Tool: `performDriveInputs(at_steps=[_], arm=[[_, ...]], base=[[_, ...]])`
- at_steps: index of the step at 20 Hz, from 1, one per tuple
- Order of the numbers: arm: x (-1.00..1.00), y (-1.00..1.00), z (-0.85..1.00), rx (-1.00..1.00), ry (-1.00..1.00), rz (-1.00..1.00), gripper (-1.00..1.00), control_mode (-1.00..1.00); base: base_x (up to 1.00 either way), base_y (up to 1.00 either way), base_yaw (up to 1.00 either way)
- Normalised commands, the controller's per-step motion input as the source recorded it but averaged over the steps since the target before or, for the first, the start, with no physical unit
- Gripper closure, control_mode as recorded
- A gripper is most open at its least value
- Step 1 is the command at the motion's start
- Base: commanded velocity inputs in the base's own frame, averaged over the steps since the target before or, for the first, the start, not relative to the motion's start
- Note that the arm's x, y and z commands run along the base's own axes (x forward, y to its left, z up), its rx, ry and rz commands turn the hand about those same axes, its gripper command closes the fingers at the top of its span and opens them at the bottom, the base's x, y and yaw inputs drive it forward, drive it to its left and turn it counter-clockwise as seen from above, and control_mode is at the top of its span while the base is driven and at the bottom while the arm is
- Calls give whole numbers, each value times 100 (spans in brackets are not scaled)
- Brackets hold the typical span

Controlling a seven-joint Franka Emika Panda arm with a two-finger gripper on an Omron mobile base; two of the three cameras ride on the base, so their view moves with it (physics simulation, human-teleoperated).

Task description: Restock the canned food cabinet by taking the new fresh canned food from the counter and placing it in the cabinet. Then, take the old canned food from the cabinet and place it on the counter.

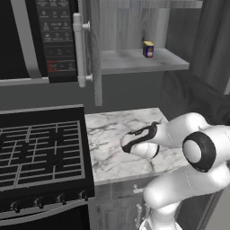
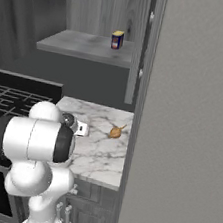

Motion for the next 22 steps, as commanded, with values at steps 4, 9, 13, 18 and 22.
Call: performDriveInputs(at_steps=[4, 9, 13, 18, 22], arm=[[-100, -13, 20, 9, 4, -1, -100, -100], [-100, -6, 93, 9, -5, -1, -100, -100], [-100, 0, 100, 4, -1, -3, -100, -100], [-100, 0, 100, 5, 0, -4, -100, -100], [-100, -8, 100, 6, 0, -7, -100, -100]], base=[[0, 0, 0], [0, 0, 0], [0, 0, 0], [0, 0, 0], [0, 0, 0]])
